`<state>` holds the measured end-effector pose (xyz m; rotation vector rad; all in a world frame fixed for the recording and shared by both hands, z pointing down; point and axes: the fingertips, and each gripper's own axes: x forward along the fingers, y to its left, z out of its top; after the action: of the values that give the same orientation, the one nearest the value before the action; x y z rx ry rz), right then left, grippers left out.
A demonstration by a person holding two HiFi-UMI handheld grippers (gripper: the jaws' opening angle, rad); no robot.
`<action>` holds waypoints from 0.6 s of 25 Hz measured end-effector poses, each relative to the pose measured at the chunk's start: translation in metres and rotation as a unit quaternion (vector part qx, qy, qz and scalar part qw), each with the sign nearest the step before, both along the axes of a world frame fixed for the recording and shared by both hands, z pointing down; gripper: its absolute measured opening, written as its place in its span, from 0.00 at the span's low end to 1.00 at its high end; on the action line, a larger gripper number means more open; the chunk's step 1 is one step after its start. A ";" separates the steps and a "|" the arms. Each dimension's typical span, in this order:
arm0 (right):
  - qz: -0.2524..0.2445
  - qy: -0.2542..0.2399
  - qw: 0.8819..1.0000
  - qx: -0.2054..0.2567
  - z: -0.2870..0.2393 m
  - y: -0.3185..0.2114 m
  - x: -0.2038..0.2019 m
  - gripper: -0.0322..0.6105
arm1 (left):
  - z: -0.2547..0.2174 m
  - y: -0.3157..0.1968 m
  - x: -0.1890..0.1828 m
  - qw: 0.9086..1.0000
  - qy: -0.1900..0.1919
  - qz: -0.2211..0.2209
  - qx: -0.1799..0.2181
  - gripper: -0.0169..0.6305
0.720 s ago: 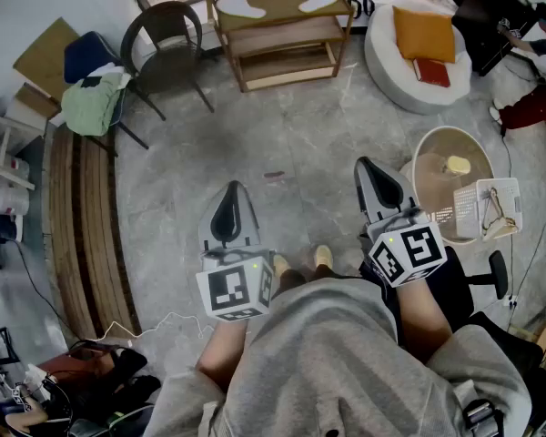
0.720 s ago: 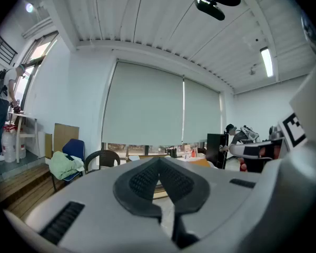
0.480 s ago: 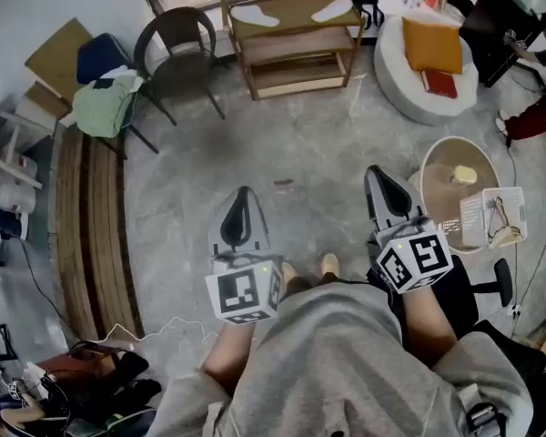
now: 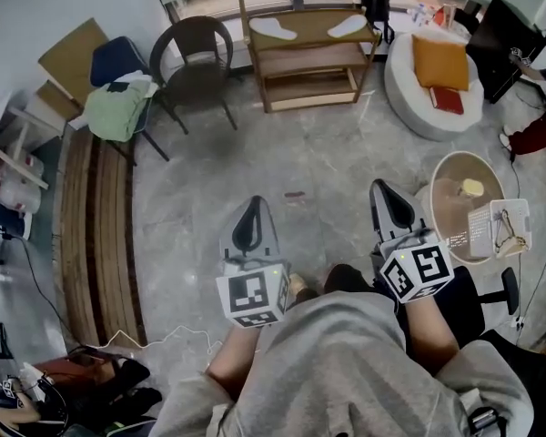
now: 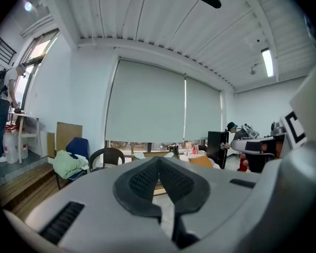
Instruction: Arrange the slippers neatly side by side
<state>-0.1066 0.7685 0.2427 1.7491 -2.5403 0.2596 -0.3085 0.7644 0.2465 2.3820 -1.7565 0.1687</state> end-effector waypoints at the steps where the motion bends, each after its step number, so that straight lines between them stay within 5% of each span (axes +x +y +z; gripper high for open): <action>1: -0.004 0.002 1.000 0.001 0.001 0.001 -0.005 0.09 | 0.001 0.001 -0.003 1.000 0.001 0.001 -0.001 0.05; 15: -0.038 -0.003 0.999 0.017 0.005 -0.035 -0.035 0.09 | 0.014 -0.035 -0.011 1.000 -0.004 0.016 -0.006 0.05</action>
<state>-0.1413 0.7338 0.2476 1.6616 -2.6236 0.2210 -0.3199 0.7293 0.2608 2.4065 -1.7162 0.1921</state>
